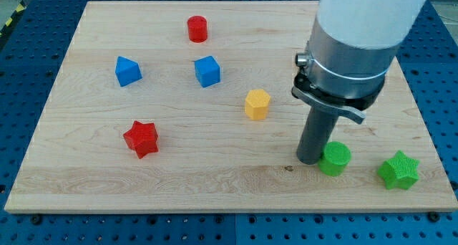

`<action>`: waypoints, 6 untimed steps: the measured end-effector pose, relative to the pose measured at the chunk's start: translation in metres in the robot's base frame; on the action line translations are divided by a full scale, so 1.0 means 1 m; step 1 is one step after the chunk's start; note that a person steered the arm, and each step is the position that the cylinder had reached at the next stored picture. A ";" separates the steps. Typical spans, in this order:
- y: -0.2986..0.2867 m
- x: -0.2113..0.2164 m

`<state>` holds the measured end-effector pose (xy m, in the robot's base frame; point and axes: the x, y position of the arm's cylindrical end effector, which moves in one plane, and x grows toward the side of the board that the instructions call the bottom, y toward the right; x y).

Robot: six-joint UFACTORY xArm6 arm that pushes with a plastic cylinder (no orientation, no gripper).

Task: Push the green circle into the green star

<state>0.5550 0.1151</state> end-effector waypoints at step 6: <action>0.037 0.006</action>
